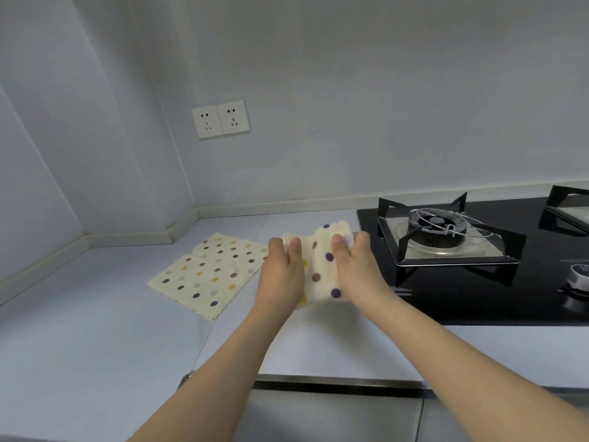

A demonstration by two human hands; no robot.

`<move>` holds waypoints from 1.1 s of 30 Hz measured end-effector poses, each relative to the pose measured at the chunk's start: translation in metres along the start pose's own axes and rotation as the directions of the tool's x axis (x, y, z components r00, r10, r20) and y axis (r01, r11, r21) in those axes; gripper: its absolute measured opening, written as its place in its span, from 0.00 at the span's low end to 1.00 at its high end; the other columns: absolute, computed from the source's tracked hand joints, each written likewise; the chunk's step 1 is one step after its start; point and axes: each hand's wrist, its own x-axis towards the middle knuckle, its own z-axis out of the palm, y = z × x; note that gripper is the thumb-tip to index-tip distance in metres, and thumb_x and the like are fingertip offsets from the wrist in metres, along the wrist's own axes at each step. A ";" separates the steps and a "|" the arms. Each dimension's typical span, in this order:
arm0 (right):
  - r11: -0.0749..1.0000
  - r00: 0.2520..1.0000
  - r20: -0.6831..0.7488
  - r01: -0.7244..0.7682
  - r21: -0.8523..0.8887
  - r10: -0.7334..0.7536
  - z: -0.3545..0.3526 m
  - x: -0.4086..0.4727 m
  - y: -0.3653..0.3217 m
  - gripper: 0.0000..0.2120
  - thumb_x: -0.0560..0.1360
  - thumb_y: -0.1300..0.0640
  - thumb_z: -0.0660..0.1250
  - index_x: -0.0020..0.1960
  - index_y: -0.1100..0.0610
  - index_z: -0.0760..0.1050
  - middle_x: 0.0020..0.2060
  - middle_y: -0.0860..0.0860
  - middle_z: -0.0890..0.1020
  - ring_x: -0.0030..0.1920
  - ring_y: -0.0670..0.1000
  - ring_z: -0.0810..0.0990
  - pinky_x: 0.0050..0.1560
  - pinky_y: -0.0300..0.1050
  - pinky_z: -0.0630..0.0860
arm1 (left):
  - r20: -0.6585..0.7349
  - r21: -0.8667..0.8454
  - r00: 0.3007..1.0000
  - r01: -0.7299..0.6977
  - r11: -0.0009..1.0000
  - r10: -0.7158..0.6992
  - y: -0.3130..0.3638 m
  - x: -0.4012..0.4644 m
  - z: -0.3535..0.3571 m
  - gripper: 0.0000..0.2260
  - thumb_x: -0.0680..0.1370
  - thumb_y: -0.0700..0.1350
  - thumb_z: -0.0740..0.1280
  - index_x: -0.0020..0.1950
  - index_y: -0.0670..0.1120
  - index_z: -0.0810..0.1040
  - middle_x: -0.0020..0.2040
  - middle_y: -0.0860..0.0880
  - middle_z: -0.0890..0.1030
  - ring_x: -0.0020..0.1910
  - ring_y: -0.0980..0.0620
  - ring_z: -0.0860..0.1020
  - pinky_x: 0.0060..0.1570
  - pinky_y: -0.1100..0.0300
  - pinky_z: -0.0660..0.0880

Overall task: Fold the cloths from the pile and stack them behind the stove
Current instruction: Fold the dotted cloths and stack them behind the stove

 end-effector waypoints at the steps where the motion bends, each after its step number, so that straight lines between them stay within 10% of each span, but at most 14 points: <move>1: 1.000 1.000 -0.019 0.003 -0.026 -0.003 0.004 0.011 0.004 0.11 0.83 0.47 0.52 0.58 0.54 0.60 0.42 0.46 0.74 0.43 0.51 0.77 0.22 0.40 0.72 | -0.039 0.009 0.999 -0.009 1.000 0.010 -0.005 0.011 0.006 0.14 0.84 0.54 0.51 0.49 0.44 0.65 0.36 0.50 0.71 0.34 0.51 0.70 0.34 0.56 0.66; 12: 0.989 0.982 -0.110 -0.151 0.007 0.151 -0.052 0.082 -0.117 0.10 0.82 0.48 0.53 0.56 0.54 0.61 0.46 0.49 0.74 0.43 0.48 0.76 0.22 0.39 0.73 | 0.114 -0.146 0.987 0.133 0.980 -0.117 0.122 0.101 0.009 0.12 0.84 0.52 0.53 0.51 0.43 0.68 0.40 0.50 0.73 0.37 0.52 0.72 0.33 0.60 0.68; 17: 0.971 0.951 -0.201 -0.238 0.011 0.235 -0.115 0.076 -0.185 0.10 0.82 0.48 0.54 0.56 0.55 0.61 0.44 0.50 0.74 0.41 0.47 0.75 0.20 0.36 0.71 | 0.464 -0.138 0.753 0.582 0.801 -0.467 0.212 0.089 0.015 0.15 0.82 0.56 0.57 0.56 0.46 0.75 0.50 0.47 0.81 0.45 0.48 0.80 0.34 0.57 0.77; 23: 0.957 0.906 -0.316 -0.290 0.024 0.282 -0.207 0.084 -0.193 0.14 0.82 0.44 0.50 0.57 0.55 0.62 0.45 0.50 0.75 0.45 0.50 0.78 0.45 0.54 0.81 | 0.369 -0.219 0.884 0.381 0.898 -0.286 0.280 0.067 0.079 0.11 0.82 0.49 0.58 0.49 0.46 0.77 0.49 0.45 0.82 0.48 0.45 0.81 0.49 0.48 0.80; 33: 0.961 0.883 -0.399 -0.277 -0.020 0.246 -0.415 0.100 -0.174 0.12 0.83 0.47 0.50 0.57 0.56 0.62 0.44 0.50 0.75 0.42 0.46 0.75 0.34 0.41 0.69 | 0.349 -0.230 0.931 0.194 0.954 -0.106 0.396 0.009 0.245 0.10 0.84 0.51 0.53 0.46 0.52 0.70 0.42 0.49 0.78 0.42 0.49 0.78 0.44 0.52 0.77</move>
